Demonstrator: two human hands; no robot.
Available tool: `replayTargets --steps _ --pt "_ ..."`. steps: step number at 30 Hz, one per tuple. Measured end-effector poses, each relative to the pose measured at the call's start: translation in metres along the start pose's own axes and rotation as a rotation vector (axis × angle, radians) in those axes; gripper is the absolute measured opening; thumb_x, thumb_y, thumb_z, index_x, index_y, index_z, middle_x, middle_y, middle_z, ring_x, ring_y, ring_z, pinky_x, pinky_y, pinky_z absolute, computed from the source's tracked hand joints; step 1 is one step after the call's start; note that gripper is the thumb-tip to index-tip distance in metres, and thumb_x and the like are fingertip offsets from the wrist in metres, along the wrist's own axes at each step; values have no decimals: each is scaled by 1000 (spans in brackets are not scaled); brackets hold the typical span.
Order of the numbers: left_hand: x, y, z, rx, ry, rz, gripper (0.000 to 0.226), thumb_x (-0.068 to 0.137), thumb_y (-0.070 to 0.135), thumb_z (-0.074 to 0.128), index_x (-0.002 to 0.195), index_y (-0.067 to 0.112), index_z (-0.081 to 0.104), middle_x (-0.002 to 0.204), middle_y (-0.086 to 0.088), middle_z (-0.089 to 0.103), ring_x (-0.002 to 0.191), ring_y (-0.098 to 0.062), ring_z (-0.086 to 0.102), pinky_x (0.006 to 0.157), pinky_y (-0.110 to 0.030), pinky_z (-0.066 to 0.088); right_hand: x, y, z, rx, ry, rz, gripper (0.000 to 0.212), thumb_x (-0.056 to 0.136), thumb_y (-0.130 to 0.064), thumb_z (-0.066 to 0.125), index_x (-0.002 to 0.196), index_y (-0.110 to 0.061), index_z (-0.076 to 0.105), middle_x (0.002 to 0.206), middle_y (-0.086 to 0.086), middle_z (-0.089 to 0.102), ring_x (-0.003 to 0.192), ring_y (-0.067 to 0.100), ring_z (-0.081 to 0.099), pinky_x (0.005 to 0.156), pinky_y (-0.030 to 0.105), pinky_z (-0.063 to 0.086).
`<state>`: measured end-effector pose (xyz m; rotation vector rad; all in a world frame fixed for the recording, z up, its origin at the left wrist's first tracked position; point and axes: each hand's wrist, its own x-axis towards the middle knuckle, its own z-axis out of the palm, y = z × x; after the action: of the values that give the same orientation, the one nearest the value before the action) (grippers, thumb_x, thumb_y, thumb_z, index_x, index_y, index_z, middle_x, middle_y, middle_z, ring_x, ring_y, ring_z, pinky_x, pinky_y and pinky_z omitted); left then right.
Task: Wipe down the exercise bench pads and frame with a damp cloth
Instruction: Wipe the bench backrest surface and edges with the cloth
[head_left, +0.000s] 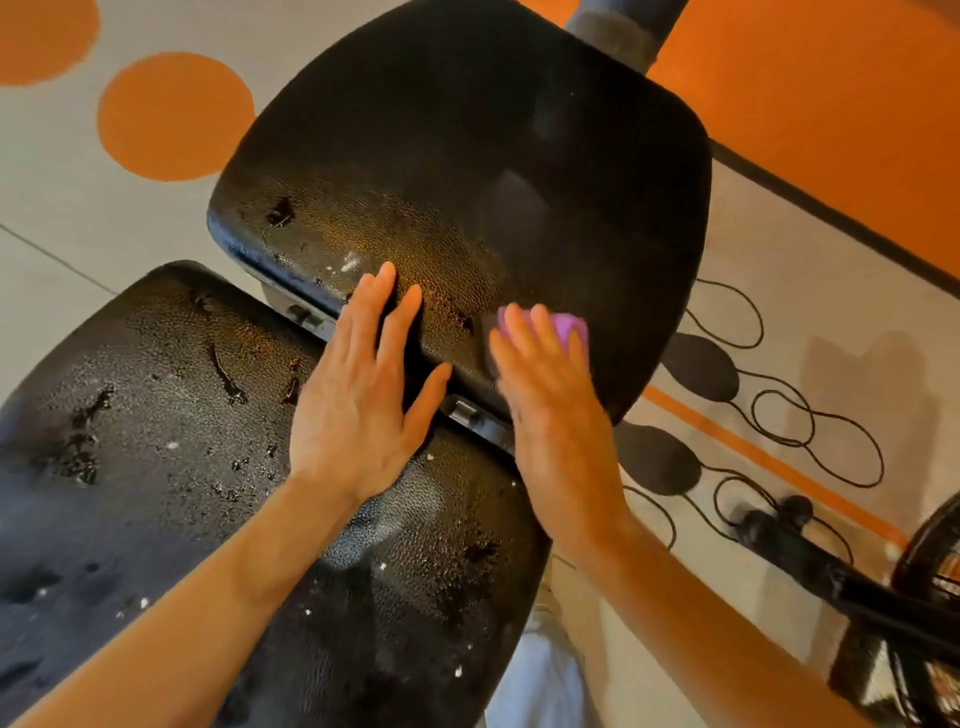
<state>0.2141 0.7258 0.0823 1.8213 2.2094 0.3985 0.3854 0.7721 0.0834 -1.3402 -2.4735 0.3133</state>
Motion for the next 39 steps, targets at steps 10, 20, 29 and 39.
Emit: replayTargets --steps 10,20,29,39 --pt "-1 -1 1 0 24 31 61 103 43 38 154 11 31 165 -10 19 154 -24 16 122 -39 27 42 7 3 2 -87 -46 47 90 -5 55 136 -9 49 149 9 41 143 26 28 116 48 27" --pt "-1 -1 -2 -41 24 38 60 103 31 37 154 2 26 164 -16 20 153 -29 18 121 -49 27 36 5 0 98 -260 -268 47 95 -5 49 141 -9 45 153 7 35 147 22 20 122 41 13" --pt "-27 -38 -32 81 92 -244 69 102 42 34 157 3 18 164 -19 13 154 -34 9 126 -47 12 40 4 -3 40 -327 -487 57 86 8 54 140 -5 43 151 12 37 145 27 23 123 34 4" --pt "-32 -44 -24 99 93 -276 69 102 43 34 157 3 20 165 -15 15 155 -28 9 127 -43 8 23 27 -35 -92 -432 -648 50 99 -3 18 141 -10 44 149 8 42 144 27 24 119 43 16"
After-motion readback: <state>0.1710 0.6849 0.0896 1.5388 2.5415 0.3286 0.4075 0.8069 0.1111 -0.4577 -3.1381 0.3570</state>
